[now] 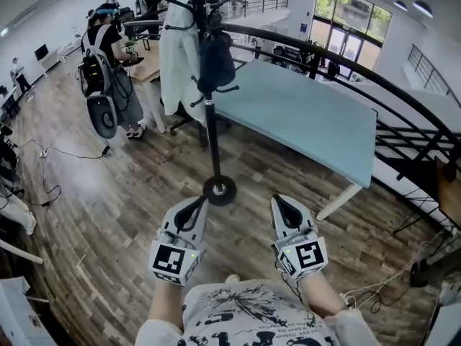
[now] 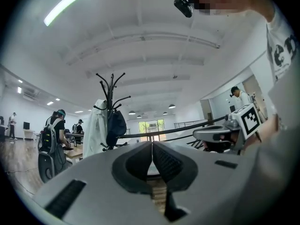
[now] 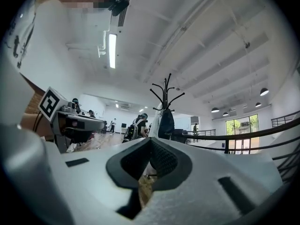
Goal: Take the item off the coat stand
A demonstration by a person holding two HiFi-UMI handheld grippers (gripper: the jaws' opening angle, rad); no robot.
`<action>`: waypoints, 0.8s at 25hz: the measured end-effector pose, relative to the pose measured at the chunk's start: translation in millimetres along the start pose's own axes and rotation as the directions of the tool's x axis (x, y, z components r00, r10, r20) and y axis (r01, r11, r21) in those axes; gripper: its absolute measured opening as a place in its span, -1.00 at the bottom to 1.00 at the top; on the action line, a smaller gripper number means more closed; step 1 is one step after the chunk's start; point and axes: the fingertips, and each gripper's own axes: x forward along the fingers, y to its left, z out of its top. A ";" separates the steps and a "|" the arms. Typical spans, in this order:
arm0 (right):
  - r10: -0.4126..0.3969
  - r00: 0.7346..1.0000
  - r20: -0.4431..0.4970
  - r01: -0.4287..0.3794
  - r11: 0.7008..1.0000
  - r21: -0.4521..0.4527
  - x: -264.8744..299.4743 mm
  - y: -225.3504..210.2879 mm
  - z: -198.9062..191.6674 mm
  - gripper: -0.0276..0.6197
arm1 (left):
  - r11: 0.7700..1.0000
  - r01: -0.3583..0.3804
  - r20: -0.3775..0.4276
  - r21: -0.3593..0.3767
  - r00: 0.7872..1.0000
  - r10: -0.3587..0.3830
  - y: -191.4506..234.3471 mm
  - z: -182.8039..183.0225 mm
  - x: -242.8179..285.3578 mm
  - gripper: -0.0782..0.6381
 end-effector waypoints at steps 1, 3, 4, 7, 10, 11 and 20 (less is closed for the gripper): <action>0.003 1.000 0.000 -0.003 1.000 -0.002 15.0 -0.7 -0.5 -0.93 | 1.000 -0.008 0.000 -0.004 1.000 0.008 13.8 2.5 7.1 -0.77; 0.010 1.000 -0.005 -0.010 1.000 -0.003 39.9 -3.2 -2.3 -0.93 | 0.999 -0.027 -0.007 -0.018 1.000 0.027 37.2 6.4 19.9 -0.77; 0.015 1.000 -0.009 -0.015 1.000 -0.003 50.7 -5.5 -3.9 -0.93 | 0.999 -0.036 -0.009 -0.023 0.999 0.035 47.0 6.4 26.6 -0.77; 0.022 1.000 -0.018 -0.022 1.000 0.003 79.8 -17.5 -11.6 -0.93 | 0.998 -0.054 -0.007 -0.031 0.999 0.053 68.8 3.1 48.6 -0.77; 0.034 0.999 -0.022 -0.034 0.999 0.021 107.0 -30.2 -20.2 -0.93 | 0.997 -0.063 -0.012 -0.038 0.998 0.062 82.0 -0.2 68.9 -0.77; 0.044 0.999 -0.022 -0.043 0.999 0.024 116.6 -34.2 -22.1 -0.93 | 0.997 -0.066 -0.014 -0.037 0.998 0.066 86.0 -0.8 76.0 -0.77; 0.173 0.985 0.007 -0.173 0.985 0.027 211.0 -95.7 -32.3 -0.93 | 0.981 -0.195 -0.009 -0.016 0.981 0.195 118.3 -4.2 158.6 -0.77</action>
